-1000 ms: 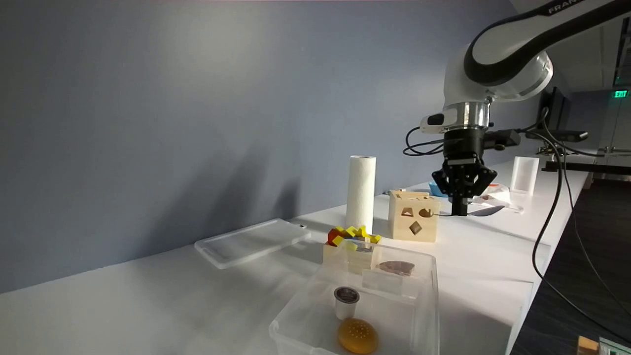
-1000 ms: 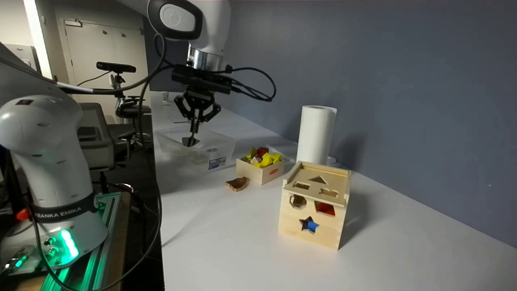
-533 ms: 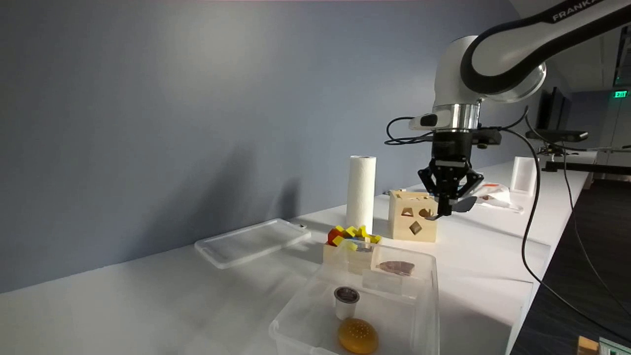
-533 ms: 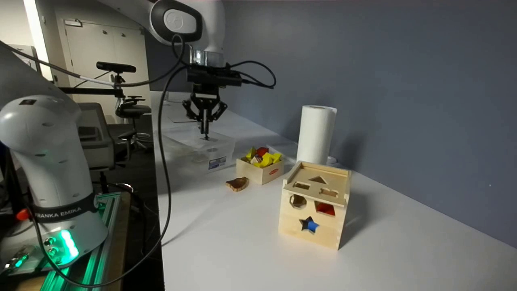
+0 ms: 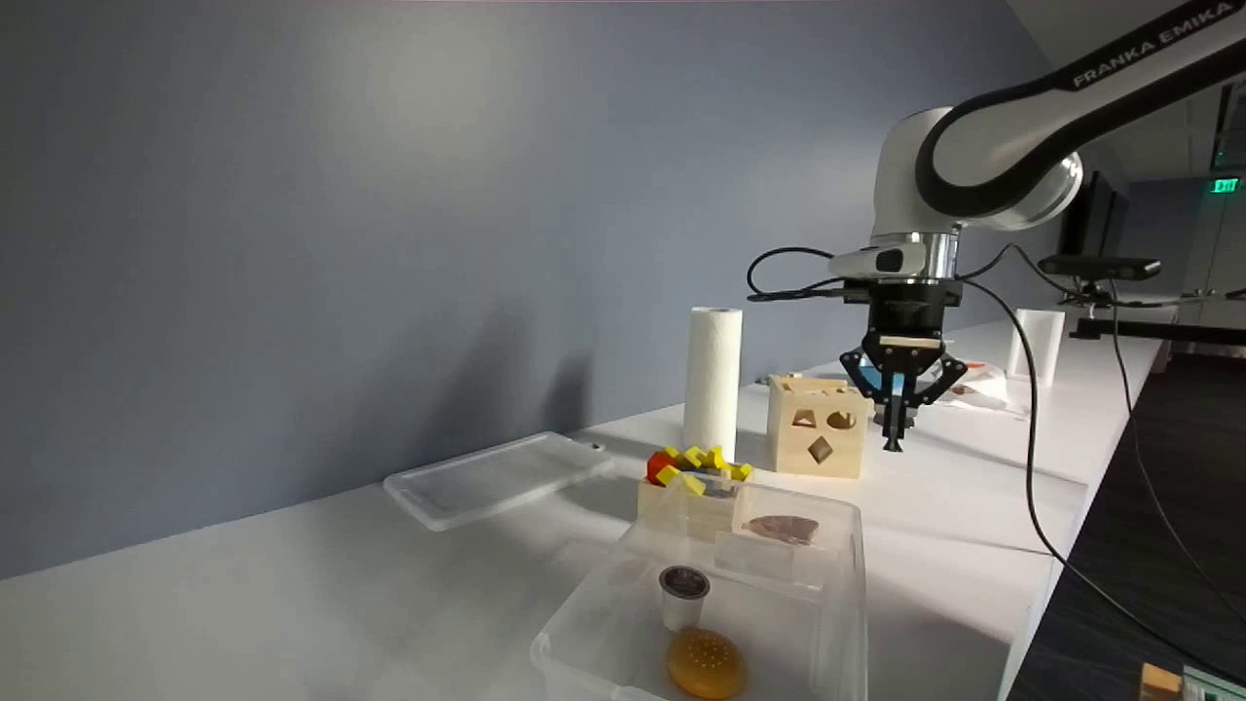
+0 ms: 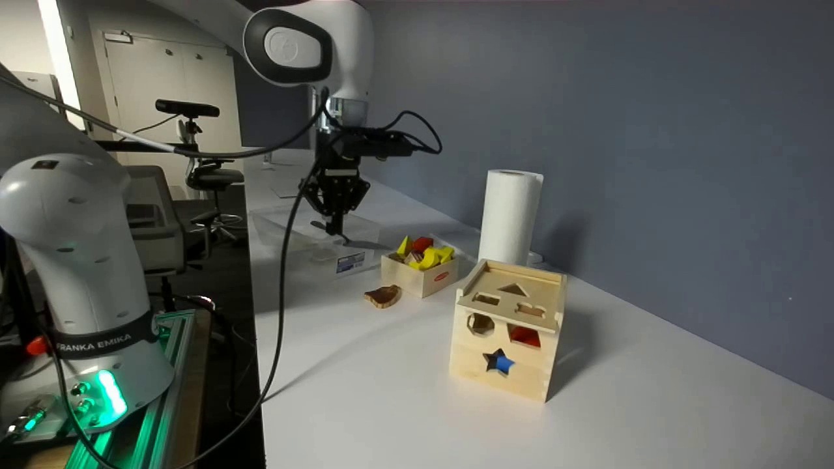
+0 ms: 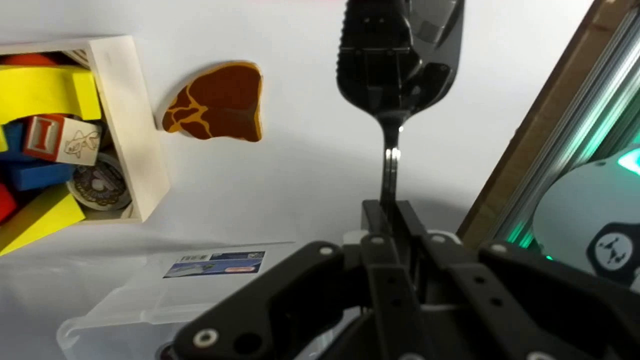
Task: Turn the kitchen utensil in the other direction
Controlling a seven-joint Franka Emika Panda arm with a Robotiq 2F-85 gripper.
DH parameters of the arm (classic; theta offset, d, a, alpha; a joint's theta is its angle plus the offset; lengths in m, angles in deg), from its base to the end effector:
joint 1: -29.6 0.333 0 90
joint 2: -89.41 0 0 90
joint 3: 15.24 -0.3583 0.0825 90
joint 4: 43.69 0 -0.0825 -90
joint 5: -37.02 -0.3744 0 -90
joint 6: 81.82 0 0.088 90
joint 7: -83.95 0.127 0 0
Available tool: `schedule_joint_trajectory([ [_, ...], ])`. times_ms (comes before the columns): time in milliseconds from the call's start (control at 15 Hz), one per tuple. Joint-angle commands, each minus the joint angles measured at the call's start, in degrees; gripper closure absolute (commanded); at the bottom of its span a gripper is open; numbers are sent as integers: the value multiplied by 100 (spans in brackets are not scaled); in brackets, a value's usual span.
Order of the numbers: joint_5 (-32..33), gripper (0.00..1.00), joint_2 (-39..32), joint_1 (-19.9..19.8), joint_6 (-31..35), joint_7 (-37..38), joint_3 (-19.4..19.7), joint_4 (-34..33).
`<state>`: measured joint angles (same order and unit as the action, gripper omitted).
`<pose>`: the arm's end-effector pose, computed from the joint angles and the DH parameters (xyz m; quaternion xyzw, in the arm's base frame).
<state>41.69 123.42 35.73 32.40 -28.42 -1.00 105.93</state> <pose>0.3241 -0.0560 0.4531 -0.5820 -0.8124 -0.0183 0.0320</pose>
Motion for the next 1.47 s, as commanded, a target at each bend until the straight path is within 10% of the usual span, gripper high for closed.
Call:
schedule_joint_trajectory([
  [0, 464, 98, -332, -172, 166, -1004, -12, -28],
  [667, 573, 98, -455, -493, 1119, -1198, -206, 321],
  [1400, -80, 98, -376, -145, 1153, -5159, 414, 823],
])
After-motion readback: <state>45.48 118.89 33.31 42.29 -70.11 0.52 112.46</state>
